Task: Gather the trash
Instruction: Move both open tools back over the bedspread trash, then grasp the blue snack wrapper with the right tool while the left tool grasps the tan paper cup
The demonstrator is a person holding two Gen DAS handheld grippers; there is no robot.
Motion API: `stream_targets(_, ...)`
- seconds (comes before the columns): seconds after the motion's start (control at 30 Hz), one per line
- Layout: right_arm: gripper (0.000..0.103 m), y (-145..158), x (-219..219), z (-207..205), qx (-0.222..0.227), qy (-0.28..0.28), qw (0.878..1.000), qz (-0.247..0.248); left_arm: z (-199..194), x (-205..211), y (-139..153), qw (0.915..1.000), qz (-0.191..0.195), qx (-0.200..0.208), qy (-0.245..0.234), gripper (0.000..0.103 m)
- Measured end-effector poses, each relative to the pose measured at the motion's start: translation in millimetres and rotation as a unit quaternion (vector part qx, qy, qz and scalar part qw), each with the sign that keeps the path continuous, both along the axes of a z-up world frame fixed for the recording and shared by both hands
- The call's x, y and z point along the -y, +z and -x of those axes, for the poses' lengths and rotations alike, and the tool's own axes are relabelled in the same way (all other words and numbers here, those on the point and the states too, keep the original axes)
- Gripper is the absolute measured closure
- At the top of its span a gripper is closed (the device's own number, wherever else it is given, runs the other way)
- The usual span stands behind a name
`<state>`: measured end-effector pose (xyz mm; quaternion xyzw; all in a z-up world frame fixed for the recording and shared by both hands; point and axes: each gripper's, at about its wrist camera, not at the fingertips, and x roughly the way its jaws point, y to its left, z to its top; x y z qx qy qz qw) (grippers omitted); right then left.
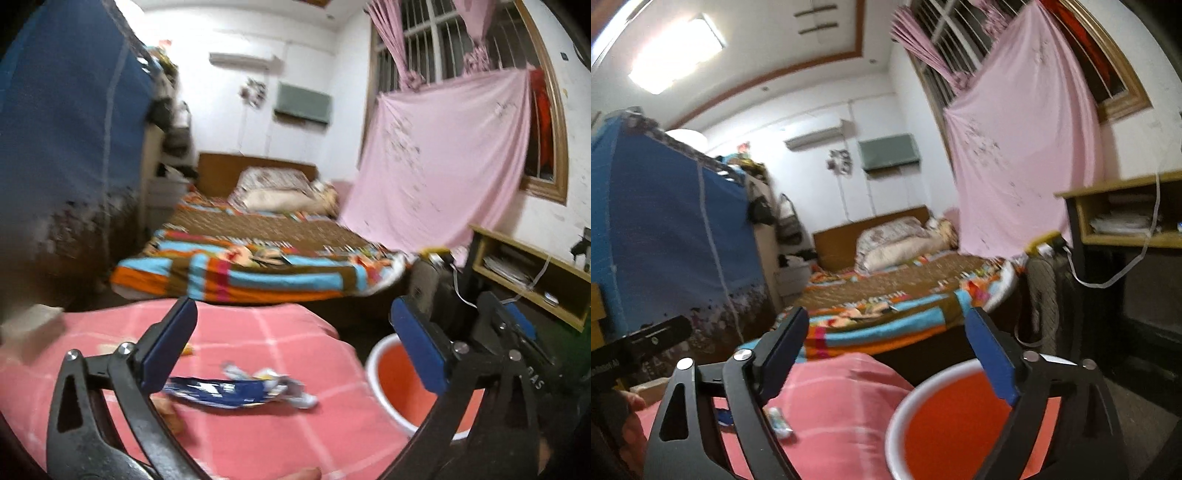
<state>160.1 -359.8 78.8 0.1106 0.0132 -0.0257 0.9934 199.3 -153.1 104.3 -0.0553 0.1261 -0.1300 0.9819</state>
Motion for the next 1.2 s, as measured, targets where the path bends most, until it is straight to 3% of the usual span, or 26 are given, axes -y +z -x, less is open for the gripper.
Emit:
stream_targets(0.03, 0.000, 1.0, -6.4, 1.5, 0.008, 0.007, 1.000, 0.004, 4.5, -8.3, -0.9, 0.9999, -0.001, 0.006, 0.011, 0.012)
stream_targets(0.33, 0.000, 6.3, -62.9, 0.8, 0.038, 0.098, 0.994, 0.036, 29.9, -84.7, -14.3, 0.9959, 0.011, 0.026, 0.086, 0.012)
stream_targets(0.63, 0.000, -2.0, -104.4, -11.2, 0.020, 0.143, 0.986, 0.078, 33.7, -139.1, -35.9, 0.9919, 0.028, 0.002, 0.124, 0.012)
stream_targets(0.8, 0.000, -13.1, -122.7, -33.1, -0.037, 0.146, 0.984, 0.098, 25.6, -143.2, -53.8, 0.9926, 0.032, -0.036, 0.111, 0.012)
stream_targets(1.03, 0.001, -38.1, -133.2, -70.7, -0.155, 0.158, 0.970, 0.103, 6.8, -121.0, -71.2, 0.9945, 0.010, -0.093, 0.047, 0.014)
stream_targets(1.07, 0.002, -41.0, -132.9, -74.2, -0.168, 0.162, 0.967, 0.099, 3.3, -118.2, -73.5, 0.9939, 0.007, -0.104, 0.038, 0.017)
stream_targets(1.13, 0.016, -47.9, -130.6, -82.8, -0.195, 0.172, 0.962, 0.088, -5.0, -116.0, -79.3, 0.9912, 0.006, -0.132, 0.014, 0.022)
stream_targets(1.2, 0.021, -52.3, -128.7, -89.1, -0.214, 0.179, 0.957, 0.079, -11.6, -112.6, -83.5, 0.9882, 0.009, -0.153, -0.006, 0.029)
